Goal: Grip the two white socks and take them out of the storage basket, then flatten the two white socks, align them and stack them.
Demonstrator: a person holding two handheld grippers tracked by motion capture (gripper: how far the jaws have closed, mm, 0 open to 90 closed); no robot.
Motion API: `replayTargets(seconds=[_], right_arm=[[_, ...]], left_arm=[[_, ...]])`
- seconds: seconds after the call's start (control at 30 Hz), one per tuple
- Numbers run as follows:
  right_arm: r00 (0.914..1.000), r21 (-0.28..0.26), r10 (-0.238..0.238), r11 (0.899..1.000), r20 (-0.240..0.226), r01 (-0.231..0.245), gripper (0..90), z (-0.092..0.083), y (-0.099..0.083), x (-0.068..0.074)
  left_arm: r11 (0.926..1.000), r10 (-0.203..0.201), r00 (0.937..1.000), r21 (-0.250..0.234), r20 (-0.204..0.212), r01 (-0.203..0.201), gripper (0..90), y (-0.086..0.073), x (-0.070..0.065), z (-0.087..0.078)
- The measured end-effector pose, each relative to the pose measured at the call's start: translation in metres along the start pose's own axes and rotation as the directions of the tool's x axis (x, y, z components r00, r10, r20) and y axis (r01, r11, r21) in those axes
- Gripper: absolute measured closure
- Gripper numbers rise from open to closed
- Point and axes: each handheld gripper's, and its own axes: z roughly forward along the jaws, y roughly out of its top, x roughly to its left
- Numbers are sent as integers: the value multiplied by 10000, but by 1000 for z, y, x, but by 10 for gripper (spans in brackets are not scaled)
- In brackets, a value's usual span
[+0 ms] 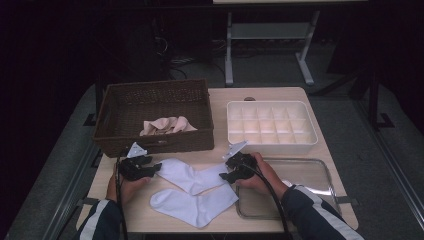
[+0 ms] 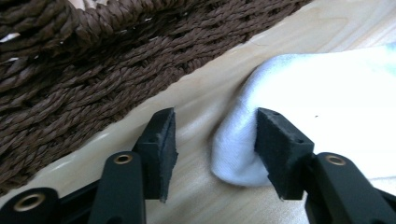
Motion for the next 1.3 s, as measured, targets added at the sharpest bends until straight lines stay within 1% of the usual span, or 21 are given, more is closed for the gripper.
replayTargets(seconds=[0.03,0.13,0.2,0.27,0.37,0.4,0.5,0.53,0.57,0.63,0.67,0.8,0.83,0.87,0.9,0.97,1.1,1.13,1.17,1.23,1.3], right_arm=[[9998,9,151,9999,-136,-151,473,1,0,-2],[9995,-101,303,9995,-119,-305,506,1,-1,-5],[9996,0,136,9999,-231,-136,649,1,1,-5],[9990,32,6,10000,-451,-5,739,1,2,-3],[9986,-2,-79,10000,-522,79,782,1,2,-2],[9982,-4,-105,9999,-589,105,799,1,3,-3],[9979,6,-39,10000,-640,40,806,1,2,-4],[9980,2,48,10000,-629,-48,808,2,3,-4],[9982,-17,1,10000,-602,-2,808,2,3,-5],[9984,-32,24,10000,-566,-26,809,2,4,-6],[9979,-60,177,9998,-615,-181,811,2,4,-6],[9964,-263,283,9992,-804,-305,813,2,4,-9],[9955,-296,350,9989,-876,-377,813,0,4,-11],[9956,-343,384,9985,-860,-415,813,-2,5,-11],[9956,-343,384,9985,-860,-415,813,-2,5,-11],[9925,-604,631,9957,-1048,-697,813,-7,7,-13],[9924,-752,581,9950,-1087,-665,812,-11,9,-15],[9910,-952,542,9933,-1223,-661,812,-18,12,-16],[9879,-1036,705,9910,-1384,-852,813,-21,12,-15],[9859,-1200,743,9884,-1500,-927,812,-25,13,-15],[9865,-1406,656,9862,-1498,-869,812,-38,14,-12]], left_arm=[[10000,-44,10000,-8,-72,44,438,0,0,0],[10000,20,10000,-54,9,-20,394,-1,0,1],[10000,34,10000,24,6,-34,393,0,0,1],[9999,53,10000,128,26,-53,396,2,0,1],[9998,104,9998,183,150,-107,425,3,0,1],[9994,249,9993,230,283,-255,518,4,-2,0],[9992,280,9986,258,456,-292,656,4,-3,-1],[9993,193,9981,312,591,-212,718,5,-3,-1],[9996,23,9975,292,713,-44,746,5,-2,-1],[9994,-87,9965,336,826,60,837,5,-2,-2],[9993,-81,9964,362,845,51,851,5,-1,-2],[9998,43,9966,180,823,-58,862,7,0,-8],[9999,-21,9965,107,837,12,864,7,0,-11],[9999,-22,9965,-154,840,35,864,9,1,-17],[9999,-22,9965,-154,840,35,864,9,1,-17],[9995,-48,9964,-323,845,76,865,9,1,-26],[9978,-310,9944,-554,1006,367,866,10,1,-34],[9959,-434,9929,-736,1109,517,868,12,1,-41],[9957,-381,9934,-804,1085,470,868,14,0,-45],[9948,-398,9929,-886,1121,499,868,15,-1,-50],[9935,-326,9926,-1049,1169,450,868,15,-6,-59]])
